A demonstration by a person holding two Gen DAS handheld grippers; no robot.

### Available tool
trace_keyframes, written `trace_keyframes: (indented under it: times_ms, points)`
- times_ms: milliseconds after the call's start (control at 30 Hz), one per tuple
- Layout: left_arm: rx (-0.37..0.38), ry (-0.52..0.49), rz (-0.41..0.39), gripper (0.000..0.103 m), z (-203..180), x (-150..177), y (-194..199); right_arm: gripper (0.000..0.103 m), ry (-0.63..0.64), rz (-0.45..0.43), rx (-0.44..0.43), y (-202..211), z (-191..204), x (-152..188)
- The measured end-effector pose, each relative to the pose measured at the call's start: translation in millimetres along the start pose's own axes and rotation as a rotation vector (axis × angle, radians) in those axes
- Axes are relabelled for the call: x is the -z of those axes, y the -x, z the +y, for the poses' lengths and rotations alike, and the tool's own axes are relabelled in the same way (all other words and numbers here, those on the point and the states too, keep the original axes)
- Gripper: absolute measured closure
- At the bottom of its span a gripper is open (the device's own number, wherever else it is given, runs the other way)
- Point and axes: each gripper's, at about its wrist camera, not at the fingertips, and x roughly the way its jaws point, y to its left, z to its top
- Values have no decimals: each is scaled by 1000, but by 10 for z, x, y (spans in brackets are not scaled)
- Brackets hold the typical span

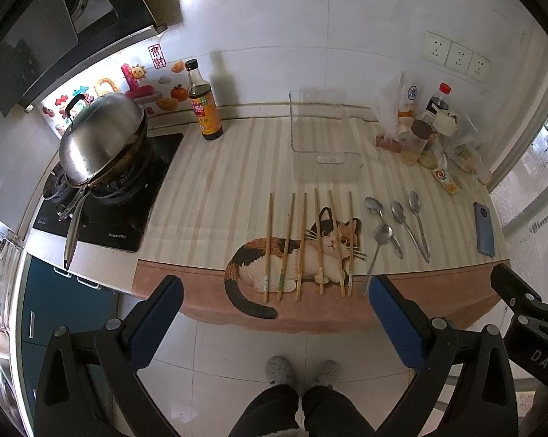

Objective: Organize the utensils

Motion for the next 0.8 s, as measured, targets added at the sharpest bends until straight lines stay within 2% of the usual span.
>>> trace_keyframes:
  times_ms: [800]
  points:
    - [4, -4, 2, 0, 8, 14, 4, 0, 5, -3, 2, 10, 35, 31]
